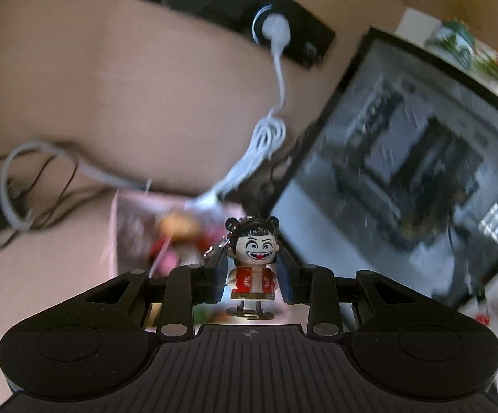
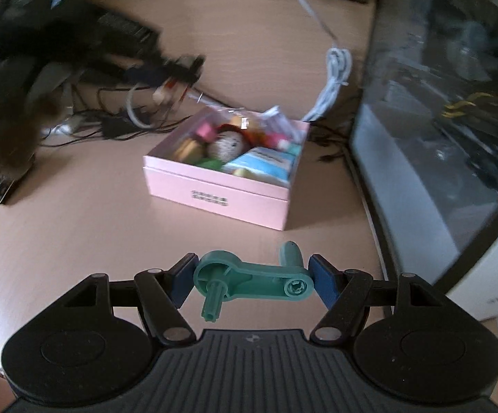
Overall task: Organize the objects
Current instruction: 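Lower the boy figure and teal crank piece into the pink box, opening both tools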
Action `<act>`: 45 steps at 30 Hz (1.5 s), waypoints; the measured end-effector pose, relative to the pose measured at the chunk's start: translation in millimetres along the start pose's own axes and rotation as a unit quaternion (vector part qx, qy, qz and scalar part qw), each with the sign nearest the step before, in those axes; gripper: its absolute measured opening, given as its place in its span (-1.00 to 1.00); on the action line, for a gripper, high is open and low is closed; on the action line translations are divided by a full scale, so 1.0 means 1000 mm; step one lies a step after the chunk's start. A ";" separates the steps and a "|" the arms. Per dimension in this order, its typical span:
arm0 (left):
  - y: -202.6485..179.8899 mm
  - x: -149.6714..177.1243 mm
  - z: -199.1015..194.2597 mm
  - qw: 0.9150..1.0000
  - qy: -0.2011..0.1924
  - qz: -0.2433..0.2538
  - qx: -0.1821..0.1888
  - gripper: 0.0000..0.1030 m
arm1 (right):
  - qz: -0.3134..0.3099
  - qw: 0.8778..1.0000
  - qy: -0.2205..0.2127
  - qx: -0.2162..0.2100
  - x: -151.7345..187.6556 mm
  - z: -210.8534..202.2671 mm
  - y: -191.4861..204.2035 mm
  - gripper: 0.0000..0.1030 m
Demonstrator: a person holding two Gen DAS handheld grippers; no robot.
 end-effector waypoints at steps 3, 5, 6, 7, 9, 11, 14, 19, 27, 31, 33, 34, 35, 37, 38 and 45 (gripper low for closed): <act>0.004 -0.010 0.026 0.999 -0.007 -0.032 0.014 -0.33 | 0.009 1.000 -0.003 0.009 0.004 -0.002 -0.007 0.37; 0.011 -0.004 0.052 0.999 0.010 -0.045 0.005 -0.34 | 0.017 1.000 -0.002 0.010 0.005 0.001 -0.011 0.37; 0.013 0.001 0.064 0.999 0.021 -0.038 -0.012 -0.35 | 0.020 1.000 -0.002 0.011 0.005 0.002 -0.013 0.37; 0.016 0.006 0.075 0.999 0.030 -0.027 -0.031 -0.35 | 0.022 1.000 -0.002 0.011 0.005 0.004 -0.015 0.37; 0.024 0.017 0.084 0.997 0.035 -0.023 -0.058 -0.35 | 0.023 1.000 -0.004 0.011 0.003 0.006 -0.019 0.37; 0.035 0.022 0.078 0.997 0.018 -0.053 -0.059 -0.35 | 0.022 1.000 -0.009 0.009 -0.002 0.008 -0.021 0.37; 0.045 0.024 0.070 0.996 0.017 -0.070 -0.049 -0.35 | 0.020 1.000 -0.016 0.000 -0.011 0.012 -0.025 0.37; 0.038 0.042 0.085 0.993 0.108 0.007 -0.049 -0.34 | -0.004 1.000 -0.023 -0.014 -0.032 0.031 -0.021 0.37; 0.035 0.057 0.091 0.987 0.109 0.059 -0.107 -0.36 | -0.031 0.999 -0.035 -0.019 -0.060 0.053 -0.018 0.37; 0.032 0.050 0.060 0.993 0.062 0.044 -0.089 -0.37 | -0.030 0.998 -0.055 -0.017 -0.077 0.053 -0.024 0.37; 0.033 0.046 0.044 0.995 0.045 0.036 -0.086 -0.37 | -0.030 0.997 -0.065 -0.016 -0.089 0.056 -0.025 0.37; 0.033 0.043 0.040 0.995 0.039 0.031 -0.086 -0.37 | -0.029 0.997 -0.072 -0.017 -0.098 0.059 -0.027 0.37; 0.035 0.042 0.032 0.996 0.030 0.023 -0.085 -0.37 | -0.027 0.996 -0.079 -0.019 -0.106 0.062 -0.027 0.37; 0.042 0.040 0.020 0.996 0.013 -0.002 -0.089 -0.37 | -0.022 0.995 -0.095 -0.020 -0.125 0.070 -0.028 0.37; 0.048 0.040 0.014 0.995 0.005 -0.018 -0.095 -0.37 | -0.020 0.994 -0.104 -0.019 -0.134 0.075 -0.028 0.37; 0.087 0.047 0.011 0.988 0.013 -0.085 -0.125 -0.38 | 0.054 0.994 -0.088 -0.038 -0.161 0.111 -0.044 0.60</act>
Point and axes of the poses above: each gripper's, at about its wrist camera, not at the fingertips, and z roughly the way its jaws point, y to its left, x to its underside, the point moved 4 cm from there along z, roughly the way its jaws point, and after that the axes turned 2 degrees about -x, right-handed, at the moved point
